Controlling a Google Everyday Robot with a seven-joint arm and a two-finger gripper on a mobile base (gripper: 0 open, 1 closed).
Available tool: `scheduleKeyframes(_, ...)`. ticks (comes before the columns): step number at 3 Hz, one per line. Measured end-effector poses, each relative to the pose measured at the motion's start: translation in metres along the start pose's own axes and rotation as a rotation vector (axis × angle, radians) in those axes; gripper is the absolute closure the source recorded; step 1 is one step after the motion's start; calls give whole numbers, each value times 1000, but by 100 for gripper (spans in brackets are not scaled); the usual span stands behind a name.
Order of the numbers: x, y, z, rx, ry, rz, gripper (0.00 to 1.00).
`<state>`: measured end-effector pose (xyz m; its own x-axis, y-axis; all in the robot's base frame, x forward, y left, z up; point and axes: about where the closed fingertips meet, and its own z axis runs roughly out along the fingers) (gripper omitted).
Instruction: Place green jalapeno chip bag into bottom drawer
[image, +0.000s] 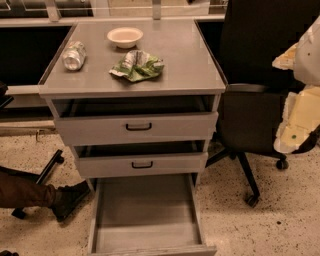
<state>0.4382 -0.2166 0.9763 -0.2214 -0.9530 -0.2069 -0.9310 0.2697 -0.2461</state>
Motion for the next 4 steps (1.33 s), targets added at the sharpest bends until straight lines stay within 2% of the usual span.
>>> scheduleKeyframes(1,0,0,0,0,0,0,0)
scheduleKeyframes(2,5,14,29,-44,-6,3,0)
scheduleKeyframes(3,-1,49,94,-151,-35,-27,0)
scheduleKeyframes(4,6,64,109,-186,-13,-26,0)
